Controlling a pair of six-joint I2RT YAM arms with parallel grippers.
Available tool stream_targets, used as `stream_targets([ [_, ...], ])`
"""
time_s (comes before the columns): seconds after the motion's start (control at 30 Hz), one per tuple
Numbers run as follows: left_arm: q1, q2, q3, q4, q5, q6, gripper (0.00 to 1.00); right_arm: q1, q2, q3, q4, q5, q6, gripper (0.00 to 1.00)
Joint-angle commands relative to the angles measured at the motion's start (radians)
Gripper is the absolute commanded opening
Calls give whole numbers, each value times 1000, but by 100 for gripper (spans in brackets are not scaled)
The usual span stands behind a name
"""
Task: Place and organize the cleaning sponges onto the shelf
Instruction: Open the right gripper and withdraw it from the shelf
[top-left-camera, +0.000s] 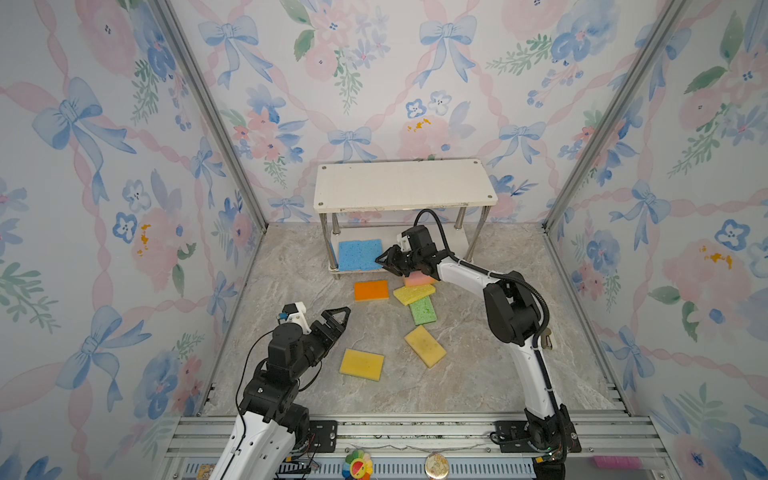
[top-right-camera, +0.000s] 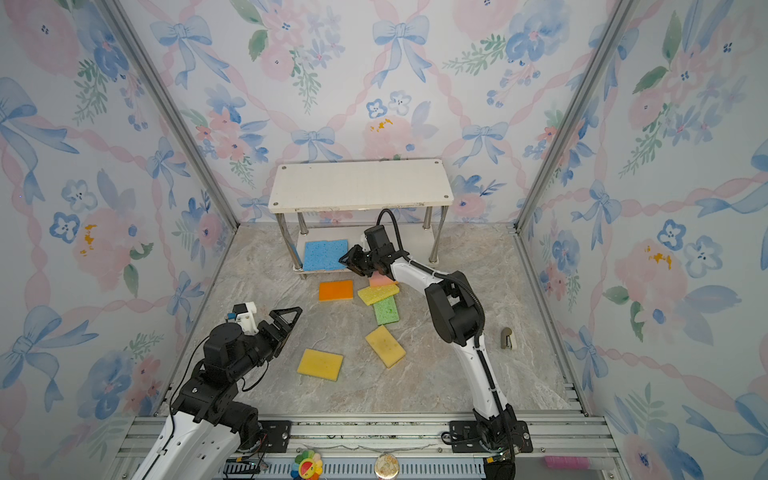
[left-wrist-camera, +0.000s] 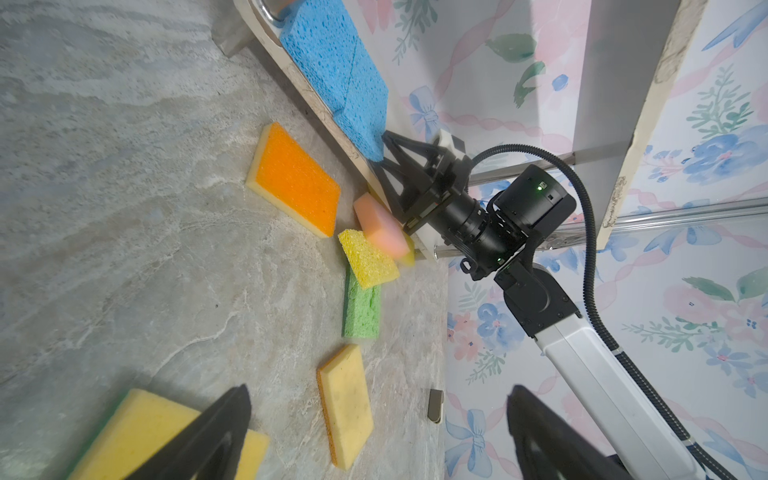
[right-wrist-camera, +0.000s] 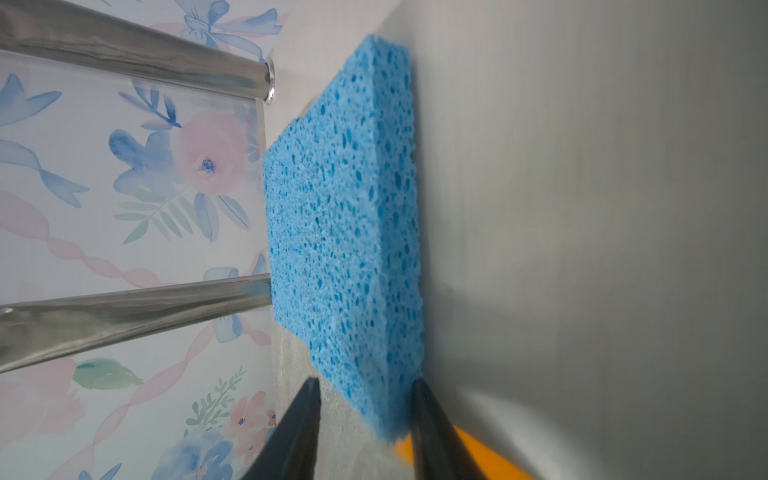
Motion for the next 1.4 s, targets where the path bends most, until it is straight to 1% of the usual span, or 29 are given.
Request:
stream_targets([
  [0.0,9,6,-3,-11,14,21,98,-2,13,18,-7,11,-11,45],
  [0.2,16,8,-3,-10,19,29,98,-3,-31,-28,-21,44,-19,60],
  [0.3,17,10,-3,-10,21,31,98,-3,-64,-66,-26,61,-22,65],
  [0.5,24,10,11,-11,25,49,98,-4,-135,-160,3,77,-14,67],
  [0.63,26,1,11,-11,38,48,98,5,-211,-230,11,84,-19,68],
  [0.83,29,-3,-18,-10,81,51,98,37,-367,-348,-68,94,-85,70],
  [0.93,33,17,-12,-4,98,55,98,44,-445,-412,-127,68,-112,71],
  [1.03,37,67,9,0,119,102,98,41,-514,-451,-223,43,-166,72],
  [1.13,36,109,30,0,117,137,98,35,-557,-446,-394,30,-255,72],
  [1.2,38,134,40,-1,104,148,98,28,-569,-421,-549,39,-339,72],
  [1.27,37,162,51,-1,102,149,98,17,-573,-403,-671,47,-419,72],
  [1.3,38,198,61,0,109,142,98,10,-576,-399,-734,52,-444,73],
  [1.37,36,240,77,-2,131,133,98,-3,-586,-401,-802,43,-487,73],
])
